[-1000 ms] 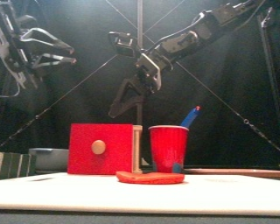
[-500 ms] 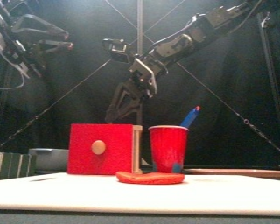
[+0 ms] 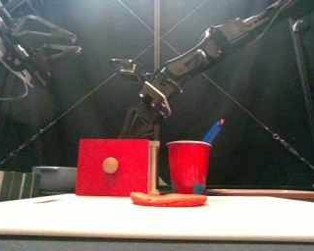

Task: Get the cutter from the drawer then cut the dough then place the extra dough in the bowl
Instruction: Place the cutter on the board

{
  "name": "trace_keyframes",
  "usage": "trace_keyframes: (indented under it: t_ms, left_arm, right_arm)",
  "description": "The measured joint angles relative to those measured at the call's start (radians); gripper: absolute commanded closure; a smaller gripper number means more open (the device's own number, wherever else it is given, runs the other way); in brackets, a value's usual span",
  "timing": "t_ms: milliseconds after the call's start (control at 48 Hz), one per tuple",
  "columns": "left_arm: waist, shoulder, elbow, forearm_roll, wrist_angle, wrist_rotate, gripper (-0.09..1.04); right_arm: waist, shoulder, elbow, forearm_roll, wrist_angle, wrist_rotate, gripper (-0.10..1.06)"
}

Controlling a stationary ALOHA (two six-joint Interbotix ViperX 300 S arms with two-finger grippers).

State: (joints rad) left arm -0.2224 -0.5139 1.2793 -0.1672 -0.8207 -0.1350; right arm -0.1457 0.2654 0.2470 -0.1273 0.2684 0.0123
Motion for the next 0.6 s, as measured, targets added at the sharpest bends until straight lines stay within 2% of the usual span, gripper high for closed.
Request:
trace_keyframes:
  t_ms: [604]
  left_arm:
    - [0.000, -0.002, 0.011, -0.063, 0.000, -0.002, 0.28]
  right_arm:
    - [0.005, 0.012, -0.031, 0.000, 0.064, -0.008, 0.29]
